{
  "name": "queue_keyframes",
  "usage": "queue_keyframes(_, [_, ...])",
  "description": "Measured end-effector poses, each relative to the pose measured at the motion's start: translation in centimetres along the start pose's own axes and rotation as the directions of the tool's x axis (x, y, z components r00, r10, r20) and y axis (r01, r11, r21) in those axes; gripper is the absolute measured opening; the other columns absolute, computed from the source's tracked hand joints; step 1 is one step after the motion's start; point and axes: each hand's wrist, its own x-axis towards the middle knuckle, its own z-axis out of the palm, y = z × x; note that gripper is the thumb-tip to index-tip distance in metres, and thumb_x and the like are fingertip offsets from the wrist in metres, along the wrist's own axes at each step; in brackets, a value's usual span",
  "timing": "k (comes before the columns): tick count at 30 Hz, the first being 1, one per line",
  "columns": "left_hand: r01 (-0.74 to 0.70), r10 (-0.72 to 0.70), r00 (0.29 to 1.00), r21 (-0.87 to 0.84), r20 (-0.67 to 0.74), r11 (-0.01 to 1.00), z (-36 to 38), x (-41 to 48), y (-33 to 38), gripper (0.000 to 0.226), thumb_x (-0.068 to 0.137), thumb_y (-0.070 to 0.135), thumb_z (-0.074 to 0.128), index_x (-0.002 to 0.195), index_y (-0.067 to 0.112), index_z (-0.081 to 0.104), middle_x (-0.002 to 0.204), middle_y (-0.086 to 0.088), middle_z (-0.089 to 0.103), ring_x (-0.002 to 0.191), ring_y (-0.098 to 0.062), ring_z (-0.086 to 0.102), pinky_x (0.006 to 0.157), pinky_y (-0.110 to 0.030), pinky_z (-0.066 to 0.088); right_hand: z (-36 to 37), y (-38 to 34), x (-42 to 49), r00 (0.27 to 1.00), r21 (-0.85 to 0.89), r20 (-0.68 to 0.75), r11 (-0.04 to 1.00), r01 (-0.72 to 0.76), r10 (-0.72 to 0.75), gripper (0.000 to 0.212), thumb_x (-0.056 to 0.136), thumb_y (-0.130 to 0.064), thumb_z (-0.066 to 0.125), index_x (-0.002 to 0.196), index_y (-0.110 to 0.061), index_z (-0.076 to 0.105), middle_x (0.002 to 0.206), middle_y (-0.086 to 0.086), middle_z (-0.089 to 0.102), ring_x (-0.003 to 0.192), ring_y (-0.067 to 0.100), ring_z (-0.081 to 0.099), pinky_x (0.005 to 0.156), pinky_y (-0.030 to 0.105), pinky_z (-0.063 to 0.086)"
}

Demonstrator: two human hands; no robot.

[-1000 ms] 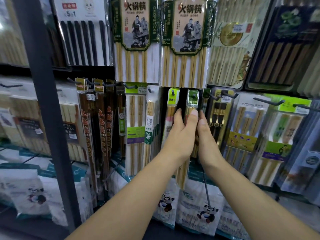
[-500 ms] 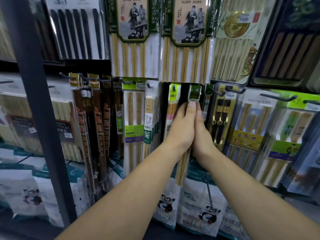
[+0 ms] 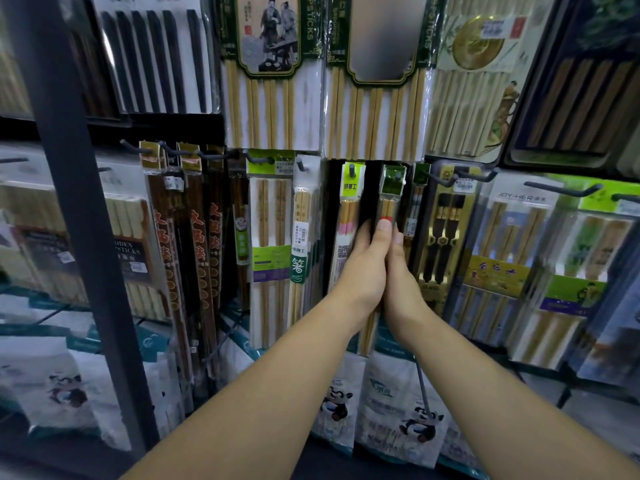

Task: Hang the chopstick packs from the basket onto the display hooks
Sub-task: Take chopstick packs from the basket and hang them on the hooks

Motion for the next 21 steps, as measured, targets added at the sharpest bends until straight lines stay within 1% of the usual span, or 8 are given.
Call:
queue_keyframes(3, [0.028, -0.028, 1.000, -0.026, 0.001, 0.999, 0.1, 0.2, 0.7, 0.055, 0.107, 0.053, 0.041, 0.159, 0.034, 0.034, 0.147, 0.017, 0.050, 0.123, 0.003, 0.045, 0.097, -0.020, 0.033, -0.4, 0.0, 0.1, 1.000, -0.014, -0.010, 1.000, 0.009, -0.009, 0.069, 0.101, -0.068, 0.023, 0.162, -0.036, 0.015, 0.168, -0.012, 0.020, 0.150, 0.001, 0.021, 0.124, 0.034, 0.021])
queue_keyframes(5, [0.037, -0.037, 0.999, -0.039, 0.008, 0.999, 0.1, 0.2, 1.1, 0.054, 0.107, 0.050, 0.044, 0.158, 0.034, 0.034, 0.137, 0.020, 0.053, 0.120, 0.001, 0.050, 0.095, -0.021, 0.038, -0.7, -0.6, 0.0, 0.998, -0.018, -0.034, 0.999, 0.045, -0.045, 0.071, 0.099, -0.070, 0.029, 0.161, -0.037, 0.019, 0.164, -0.016, 0.028, 0.142, -0.003, 0.032, 0.117, 0.026, 0.028])
queue_keyframes(7, [0.023, -0.022, 1.000, -0.051, 0.013, 0.998, 0.2, 0.1, 1.6, 0.056, 0.105, 0.051, 0.045, 0.158, 0.034, 0.036, 0.141, 0.016, 0.055, 0.131, -0.007, 0.050, 0.108, -0.031, 0.041, -0.8, -1.8, -0.2, 0.992, -0.032, -0.077, 0.995, 0.095, -0.097, 0.081, 0.088, -0.075, 0.036, 0.159, -0.040, 0.023, 0.154, -0.023, 0.035, 0.134, -0.006, 0.038, 0.116, 0.030, 0.031])
queue_keyframes(9, [-0.012, 0.013, 1.000, -0.065, 0.023, 0.998, 0.5, 0.2, 2.4, 0.063, 0.101, 0.059, 0.042, 0.158, 0.031, 0.037, 0.152, 0.008, 0.052, 0.140, -0.012, 0.047, 0.117, -0.039, 0.036, -0.7, -3.3, 0.0, 0.984, -0.042, -0.099, 0.989, 0.144, -0.148, 0.087, 0.080, -0.079, 0.040, 0.158, -0.044, 0.025, 0.153, -0.022, 0.038, 0.135, -0.002, 0.040, 0.113, 0.031, 0.034])
queue_keyframes(12, [-0.051, 0.050, 0.999, -0.047, -0.007, 0.998, 1.0, 1.0, 3.7, 0.061, 0.105, 0.060, 0.035, 0.156, 0.028, 0.041, 0.156, 0.005, 0.049, 0.140, -0.009, 0.044, 0.115, -0.031, 0.032, -0.2, -5.4, 0.6, 0.973, -0.091, -0.116, 0.977, 0.191, -0.201, 0.085, 0.082, -0.078, 0.038, 0.158, -0.043, 0.024, 0.158, -0.016, 0.037, 0.137, 0.001, 0.037, 0.106, 0.027, 0.032])
queue_keyframes(15, [-0.048, 0.048, 0.998, 0.012, -0.044, 0.999, 1.2, 1.7, 4.5, 0.058, 0.107, 0.057, 0.028, 0.155, 0.029, 0.043, 0.158, 0.004, 0.048, 0.148, -0.013, 0.038, 0.127, -0.044, 0.018, 0.1, -6.5, 1.4, 0.966, -0.132, -0.115, 0.968, 0.215, -0.230, 0.072, 0.097, -0.065, 0.033, 0.161, -0.035, 0.020, 0.162, -0.010, 0.033, 0.145, 0.007, 0.032, 0.114, 0.028, 0.027])
queue_keyframes(18, [-0.030, 0.035, 0.996, 0.073, -0.077, 0.997, 1.1, 2.1, 4.8, 0.054, 0.110, 0.050, 0.027, 0.159, 0.029, 0.034, 0.164, 0.006, 0.038, 0.153, -0.012, 0.028, 0.129, -0.046, 0.007, -0.1, -6.6, 1.9, 0.973, -0.141, -0.109, 0.972, 0.189, -0.205, 0.059, 0.107, -0.055, 0.030, 0.161, -0.034, 0.020, 0.163, -0.008, 0.032, 0.142, 0.005, 0.030, 0.111, 0.026, 0.025])
queue_keyframes(21, [0.013, -0.013, 0.999, -0.007, -0.039, 1.000, 1.0, 2.0, 4.5, 0.054, 0.109, 0.055, 0.029, 0.157, 0.032, 0.038, 0.160, 0.006, 0.043, 0.144, -0.010, 0.038, 0.124, -0.039, 0.020, -0.6, -5.8, 1.7, 0.985, -0.093, -0.059, 0.984, 0.155, -0.161, 0.059, 0.107, -0.056, 0.028, 0.160, -0.034, 0.022, 0.161, -0.015, 0.031, 0.130, -0.013, 0.031, 0.108, 0.016, 0.027])
